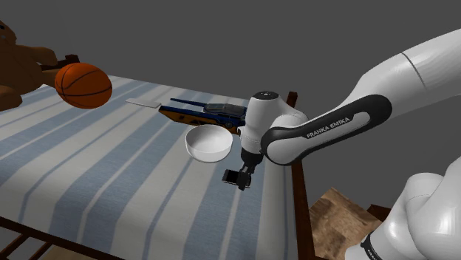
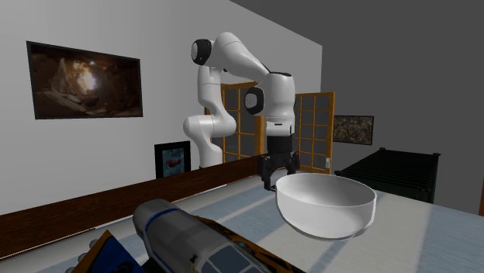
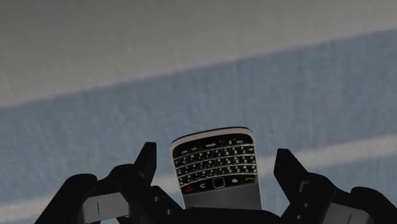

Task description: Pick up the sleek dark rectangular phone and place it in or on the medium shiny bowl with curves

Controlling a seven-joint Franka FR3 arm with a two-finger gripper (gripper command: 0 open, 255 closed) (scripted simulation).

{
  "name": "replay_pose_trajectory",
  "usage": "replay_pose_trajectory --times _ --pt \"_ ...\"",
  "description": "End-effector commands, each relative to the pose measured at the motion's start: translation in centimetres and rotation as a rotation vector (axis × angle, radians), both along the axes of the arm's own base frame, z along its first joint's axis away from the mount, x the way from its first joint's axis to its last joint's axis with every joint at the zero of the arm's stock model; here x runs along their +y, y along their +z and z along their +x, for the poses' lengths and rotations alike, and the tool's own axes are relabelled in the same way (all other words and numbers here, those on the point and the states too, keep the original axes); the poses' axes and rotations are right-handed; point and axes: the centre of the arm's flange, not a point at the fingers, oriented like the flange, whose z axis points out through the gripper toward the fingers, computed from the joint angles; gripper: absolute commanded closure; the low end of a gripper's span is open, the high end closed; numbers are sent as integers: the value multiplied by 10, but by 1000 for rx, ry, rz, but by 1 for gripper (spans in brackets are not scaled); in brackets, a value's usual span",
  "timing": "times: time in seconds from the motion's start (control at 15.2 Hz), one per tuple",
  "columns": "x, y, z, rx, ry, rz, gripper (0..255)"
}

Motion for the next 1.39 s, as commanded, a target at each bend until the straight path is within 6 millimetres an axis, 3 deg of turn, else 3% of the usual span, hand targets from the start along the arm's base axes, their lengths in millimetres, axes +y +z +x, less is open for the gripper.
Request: replay_pose_trajectory --times 0.0,0.4,0.46,1.06,1.32 --pt "-1 -3 0 -1 0 0 0" --pt "-1 -3 0 -1 0 0 0" --pt "-1 -3 0 -1 0 0 255" --pt "-1 -3 0 -1 0 0 255" --pt "-1 18 0 -1 0 0 255"
